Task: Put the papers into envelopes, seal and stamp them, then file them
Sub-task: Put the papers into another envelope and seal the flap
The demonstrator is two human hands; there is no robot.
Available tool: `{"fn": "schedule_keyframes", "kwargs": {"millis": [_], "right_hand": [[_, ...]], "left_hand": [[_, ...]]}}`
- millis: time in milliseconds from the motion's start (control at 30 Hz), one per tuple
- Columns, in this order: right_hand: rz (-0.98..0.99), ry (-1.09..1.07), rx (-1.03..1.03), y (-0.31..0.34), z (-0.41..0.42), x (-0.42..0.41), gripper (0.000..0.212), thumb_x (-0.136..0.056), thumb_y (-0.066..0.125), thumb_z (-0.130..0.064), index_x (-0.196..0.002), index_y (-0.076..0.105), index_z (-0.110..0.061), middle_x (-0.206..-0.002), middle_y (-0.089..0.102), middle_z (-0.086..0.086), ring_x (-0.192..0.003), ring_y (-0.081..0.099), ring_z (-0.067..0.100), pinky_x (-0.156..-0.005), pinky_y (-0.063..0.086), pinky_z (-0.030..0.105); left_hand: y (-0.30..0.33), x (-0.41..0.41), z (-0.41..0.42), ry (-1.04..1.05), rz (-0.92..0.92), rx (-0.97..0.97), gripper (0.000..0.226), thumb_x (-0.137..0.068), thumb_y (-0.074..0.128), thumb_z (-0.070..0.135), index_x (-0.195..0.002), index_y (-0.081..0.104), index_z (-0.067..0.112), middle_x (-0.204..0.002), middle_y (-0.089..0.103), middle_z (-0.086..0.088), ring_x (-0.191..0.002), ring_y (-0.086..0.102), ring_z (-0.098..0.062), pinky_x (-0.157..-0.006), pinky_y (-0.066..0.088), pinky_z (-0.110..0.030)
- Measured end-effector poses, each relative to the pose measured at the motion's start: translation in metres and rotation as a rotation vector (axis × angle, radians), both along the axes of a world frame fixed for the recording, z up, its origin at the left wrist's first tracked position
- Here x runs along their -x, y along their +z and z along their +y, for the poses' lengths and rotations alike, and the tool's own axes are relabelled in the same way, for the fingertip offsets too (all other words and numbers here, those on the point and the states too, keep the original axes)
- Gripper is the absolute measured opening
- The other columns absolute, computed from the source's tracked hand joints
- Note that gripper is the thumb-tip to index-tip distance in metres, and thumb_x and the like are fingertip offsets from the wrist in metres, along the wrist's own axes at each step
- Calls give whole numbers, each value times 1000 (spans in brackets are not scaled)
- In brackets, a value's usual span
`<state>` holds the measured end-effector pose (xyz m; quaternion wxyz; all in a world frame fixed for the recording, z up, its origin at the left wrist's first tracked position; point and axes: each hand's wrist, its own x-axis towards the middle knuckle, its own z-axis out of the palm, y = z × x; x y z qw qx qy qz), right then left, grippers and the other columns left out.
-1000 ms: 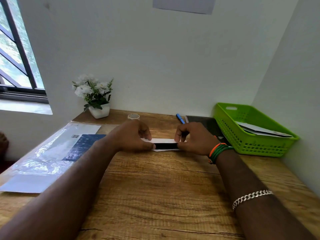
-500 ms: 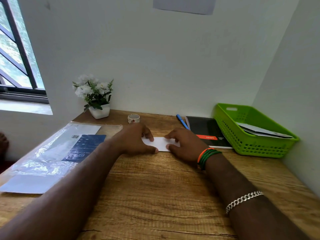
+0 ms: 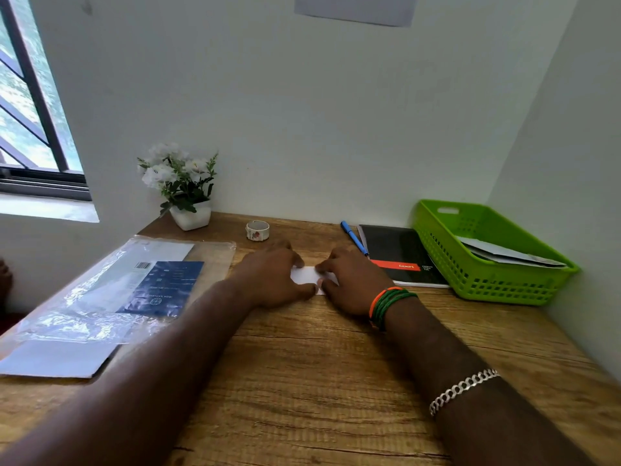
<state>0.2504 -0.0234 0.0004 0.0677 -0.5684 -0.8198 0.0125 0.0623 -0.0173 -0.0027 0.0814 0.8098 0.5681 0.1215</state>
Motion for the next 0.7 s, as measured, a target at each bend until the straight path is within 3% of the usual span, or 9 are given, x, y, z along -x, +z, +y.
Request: {"fn": "schedule_keyframes", "kwargs": {"millis": [333,467,700], "right_hand": [[9,-19,16,0,-2,0,49,-98,46,-52,-144,47,-34,-141,47,-2,-130,45,21,-103,47,46],[-42,-37,24,-3,-3,6,51,-98,38,-59,-146,41,-40,-144,43,0,-133,40,24,-102,46,51],[-125,-158,-69,5,-9,12,39,-100,41,-48,-131,59,-33,-135,53,0,-131,44,25,-108,29,60]], "left_hand": [[11,29,-1,255,27,-44,39,-89,69,55,-109,71,22,-113,70,1,-100,62,-15,-89,56,-40],[7,9,-7,124,-8,-26,46,-91,68,52,-124,65,21,-123,62,0,-109,58,-16,-96,53,-38],[5,3,-4,117,-72,4,51,-91,70,49,-130,64,17,-127,64,-2,-109,56,-14,-92,49,-31]]}}
